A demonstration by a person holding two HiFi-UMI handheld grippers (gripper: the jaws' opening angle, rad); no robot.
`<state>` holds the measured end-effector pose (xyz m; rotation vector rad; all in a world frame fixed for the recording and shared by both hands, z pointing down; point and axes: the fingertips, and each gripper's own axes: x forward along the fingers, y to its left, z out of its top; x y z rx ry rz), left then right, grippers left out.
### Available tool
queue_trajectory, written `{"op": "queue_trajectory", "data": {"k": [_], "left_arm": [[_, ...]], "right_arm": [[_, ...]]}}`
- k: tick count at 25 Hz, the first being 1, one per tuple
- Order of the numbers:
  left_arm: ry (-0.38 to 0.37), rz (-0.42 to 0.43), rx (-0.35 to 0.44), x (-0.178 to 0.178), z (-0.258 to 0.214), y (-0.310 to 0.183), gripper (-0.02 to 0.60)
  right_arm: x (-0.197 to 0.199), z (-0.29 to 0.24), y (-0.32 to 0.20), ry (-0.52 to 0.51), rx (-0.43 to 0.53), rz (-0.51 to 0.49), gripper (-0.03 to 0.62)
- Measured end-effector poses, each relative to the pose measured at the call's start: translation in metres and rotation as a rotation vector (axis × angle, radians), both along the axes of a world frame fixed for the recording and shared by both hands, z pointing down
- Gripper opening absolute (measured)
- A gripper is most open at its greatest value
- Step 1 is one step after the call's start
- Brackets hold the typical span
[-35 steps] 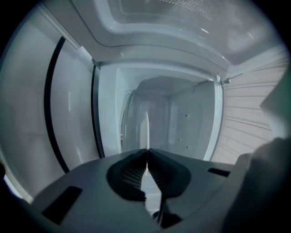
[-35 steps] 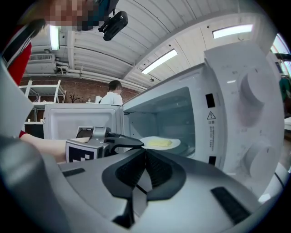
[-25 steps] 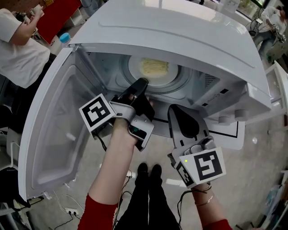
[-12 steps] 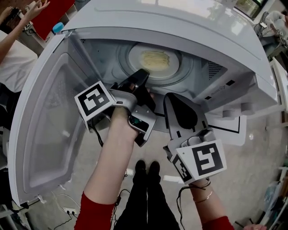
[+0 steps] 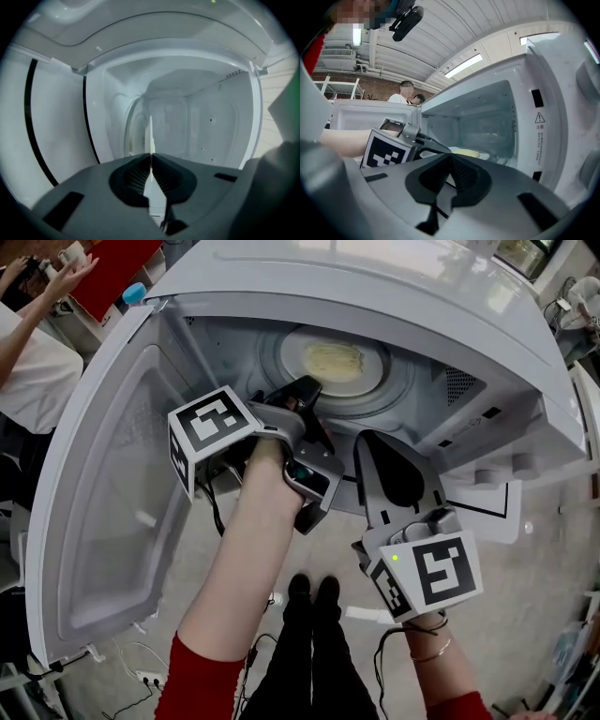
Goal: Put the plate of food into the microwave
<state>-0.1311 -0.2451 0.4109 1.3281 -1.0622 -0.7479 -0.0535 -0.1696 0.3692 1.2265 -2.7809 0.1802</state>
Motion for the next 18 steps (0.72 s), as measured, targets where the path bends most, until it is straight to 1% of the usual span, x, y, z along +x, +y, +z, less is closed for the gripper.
{"op": "queue_trajectory", "data": {"k": [2,5,6,9,10,13,18], "left_arm": [[-0.03,0.004,-0.017,0.0,0.0,-0.001,0.018],[-0.071,0.011,-0.033,0.001,-0.002,-0.005,0.02],[-0.087,0.015,-0.038,0.0,-0.003,-0.006,0.029],[-0.143,0.026,-0.049,0.0,-0.007,-0.009,0.095],[-0.166,0.027,-0.054,0.0,-0.008,-0.01,0.103],[-0.264,0.029,-0.07,-0.004,-0.008,-0.014,0.103],[-0.471,0.056,-0.094,-0.008,-0.007,-0.017,0.101]], "right_arm": [[-0.001,-0.003,-0.002,0.001,0.018,-0.002,0.014],[0.001,-0.003,-0.006,0.007,0.018,0.005,0.015],[0.0,-0.003,-0.006,0.007,0.017,0.008,0.015],[0.0,-0.005,-0.008,0.004,0.017,0.016,0.015],[0.0,-0.005,-0.008,0.004,0.018,0.017,0.015],[0.0,-0.006,-0.011,0.004,0.02,0.017,0.015],[-0.001,-0.009,-0.014,0.002,0.022,0.022,0.015]]}}
